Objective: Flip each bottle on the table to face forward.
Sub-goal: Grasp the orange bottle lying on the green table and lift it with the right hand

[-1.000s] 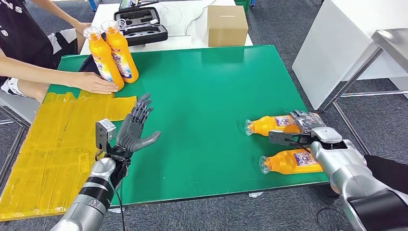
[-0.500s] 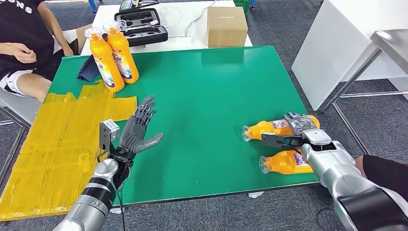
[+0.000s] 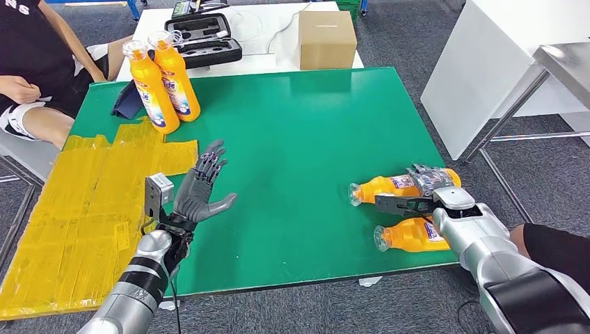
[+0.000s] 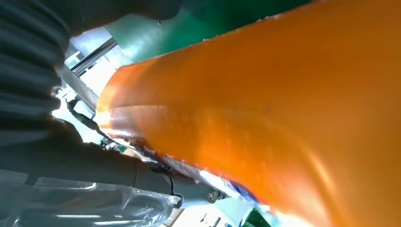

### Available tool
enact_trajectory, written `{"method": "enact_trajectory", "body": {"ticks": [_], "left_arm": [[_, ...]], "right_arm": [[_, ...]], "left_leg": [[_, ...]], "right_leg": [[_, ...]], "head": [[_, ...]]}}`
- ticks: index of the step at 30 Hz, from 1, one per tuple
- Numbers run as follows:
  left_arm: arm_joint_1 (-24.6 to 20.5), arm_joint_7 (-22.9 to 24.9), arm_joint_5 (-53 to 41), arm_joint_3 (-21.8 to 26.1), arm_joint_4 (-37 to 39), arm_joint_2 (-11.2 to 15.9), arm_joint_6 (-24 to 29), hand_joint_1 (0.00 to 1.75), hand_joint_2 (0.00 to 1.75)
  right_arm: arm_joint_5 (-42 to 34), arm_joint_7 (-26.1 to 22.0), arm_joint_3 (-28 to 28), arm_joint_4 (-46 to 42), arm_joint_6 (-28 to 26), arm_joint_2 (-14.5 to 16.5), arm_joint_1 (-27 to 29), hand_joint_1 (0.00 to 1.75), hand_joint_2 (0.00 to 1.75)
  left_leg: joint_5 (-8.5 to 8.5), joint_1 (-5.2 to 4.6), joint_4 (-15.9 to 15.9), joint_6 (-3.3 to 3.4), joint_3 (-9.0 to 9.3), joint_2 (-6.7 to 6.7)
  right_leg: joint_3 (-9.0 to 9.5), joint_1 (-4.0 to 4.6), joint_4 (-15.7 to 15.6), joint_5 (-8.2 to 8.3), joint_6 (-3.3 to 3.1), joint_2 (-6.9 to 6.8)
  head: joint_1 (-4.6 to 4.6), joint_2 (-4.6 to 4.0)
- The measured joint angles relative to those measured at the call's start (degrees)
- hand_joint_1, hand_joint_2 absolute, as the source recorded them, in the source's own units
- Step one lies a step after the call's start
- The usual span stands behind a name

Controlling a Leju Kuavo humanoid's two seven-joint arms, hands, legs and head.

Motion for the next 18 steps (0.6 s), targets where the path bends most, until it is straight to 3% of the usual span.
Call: {"method": "enact_trajectory", "body": {"ticks": [7, 12, 18], "left_arm": [[-0.2, 0.0, 0.1, -0.1, 0.6, 0.0, 0.1, 0.0, 1.75], [-0.3, 0.0, 0.2, -0.2, 0.7, 0.0, 0.2, 0.0, 1.75], [-0.2, 0.0, 0.4, -0.2, 0.7, 0.0, 0.5, 0.0, 1.75]], "right_arm": [[0.2, -0.4, 0.0, 0.4, 0.5, 0.5, 0.0, 1.38, 1.75], [0.6, -0.4, 0.0, 0.5, 0.1, 0.8, -0.1, 1.71, 1.75], [2.0, -0.1, 0.0, 0.5, -5.9, 1.6, 0.5, 1.73, 1.75]], "left_leg": [[0.01, -0.01, 0.0, 0.01, 0.09, 0.0], [0.01, 0.0, 0.0, 0.01, 0.11, 0.0], [0.0, 0.0, 0.0, 0.0, 0.11, 0.0]], "right_leg": [[0.09, -0.01, 0.0, 0.02, 0.0, 0.0], [0.11, 0.0, 0.0, 0.02, 0.0, 0.0], [0.1, 0.01, 0.0, 0.03, -0.01, 0.01]], "head": [[-0.01, 0.0], [-0.02, 0.0], [-0.02, 0.0]]}}
